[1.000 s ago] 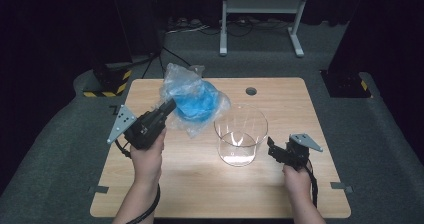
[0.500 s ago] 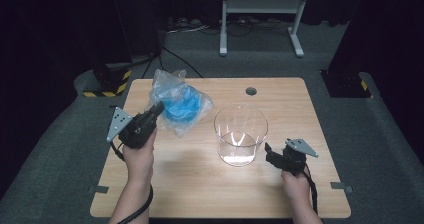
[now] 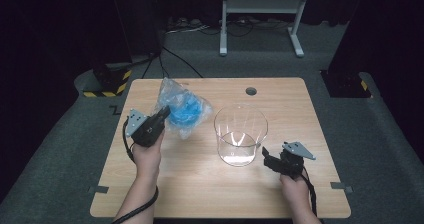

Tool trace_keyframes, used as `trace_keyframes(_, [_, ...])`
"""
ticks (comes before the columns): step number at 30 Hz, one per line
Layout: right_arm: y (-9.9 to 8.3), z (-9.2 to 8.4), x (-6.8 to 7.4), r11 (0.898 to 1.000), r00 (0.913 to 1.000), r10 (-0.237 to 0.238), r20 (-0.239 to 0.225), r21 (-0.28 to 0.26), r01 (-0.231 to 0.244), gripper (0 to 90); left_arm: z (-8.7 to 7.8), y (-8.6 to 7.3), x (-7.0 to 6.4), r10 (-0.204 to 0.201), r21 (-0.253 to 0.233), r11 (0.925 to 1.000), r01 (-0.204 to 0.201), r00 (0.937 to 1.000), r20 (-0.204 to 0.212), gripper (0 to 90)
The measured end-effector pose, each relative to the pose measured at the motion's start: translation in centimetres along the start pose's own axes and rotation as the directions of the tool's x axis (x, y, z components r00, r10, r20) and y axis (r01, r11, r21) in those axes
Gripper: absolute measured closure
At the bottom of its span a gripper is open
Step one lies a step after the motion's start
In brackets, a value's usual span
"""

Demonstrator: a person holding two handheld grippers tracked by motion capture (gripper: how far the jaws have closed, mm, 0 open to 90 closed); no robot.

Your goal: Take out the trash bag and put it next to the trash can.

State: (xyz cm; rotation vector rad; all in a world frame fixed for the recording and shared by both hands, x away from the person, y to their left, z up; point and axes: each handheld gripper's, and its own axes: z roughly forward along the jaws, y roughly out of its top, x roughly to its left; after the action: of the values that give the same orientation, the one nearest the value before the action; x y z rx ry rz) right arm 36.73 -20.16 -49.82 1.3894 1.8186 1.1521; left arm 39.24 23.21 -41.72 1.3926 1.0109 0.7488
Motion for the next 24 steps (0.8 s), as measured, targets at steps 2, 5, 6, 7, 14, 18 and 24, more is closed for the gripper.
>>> trace_keyframes(2, [-0.2, 0.1, -0.2, 1.0, 1.0, 0.007, 0.006, 0.009, -0.008, 16.0, 0.8, -0.6, 0.2, -0.033, 0.017, 0.9993, 0.033, 0.9994, 0.007, 87.9])
trace_keyframes(5, [-0.3, 0.0, -0.3, 1.0, 0.9997, 0.022, 0.008, 0.014, -0.022, 16.0, 2.1, -1.3, 0.5, -0.03, 0.041, 0.9987, 0.029, 0.9996, 0.0, 87.8])
trace_keyframes(6, [-0.4, -0.1, -0.3, 1.0, 0.9998, 0.02, 0.004, 0.013, -0.02, 16.0, 2.1, -1.3, 0.5, -0.03, 0.041, 0.9987, 0.029, 0.9996, 0.0, 87.8])
trace_keyframes(7, [-0.4, -0.1, -0.3, 1.0, 0.9998, 0.02, 0.004, 0.013, -0.02, 16.0, 2.6, -1.6, 0.5, -0.031, 0.049, 0.9983, 0.031, 0.9995, 0.002, 87.8])
trace_keyframes(14, [-0.8, -0.4, -0.1, 1.0, 0.9998, 0.02, -0.004, 0.022, -0.02, 16.0, 5.8, -4.7, -0.3, 0.014, 0.176, 0.9842, -0.016, 0.9998, 0.013, 87.7])
trace_keyframes(18, [-1.0, -0.5, -0.2, 1.0, 0.9999, 0.014, -0.002, 0.025, -0.014, 15.9, 6.5, -5.7, -0.9, 0.019, 0.206, 0.9783, -0.022, 0.9997, 0.014, 87.7])
trace_keyframes(24, [-0.9, -0.8, -0.4, 1.0, 0.9999, 0.01, 0.001, 0.018, -0.01, 16.0, 5.8, -5.7, -2.0, 0.043, 0.228, 0.9722, -0.053, 0.9979, 0.049, 86.9])
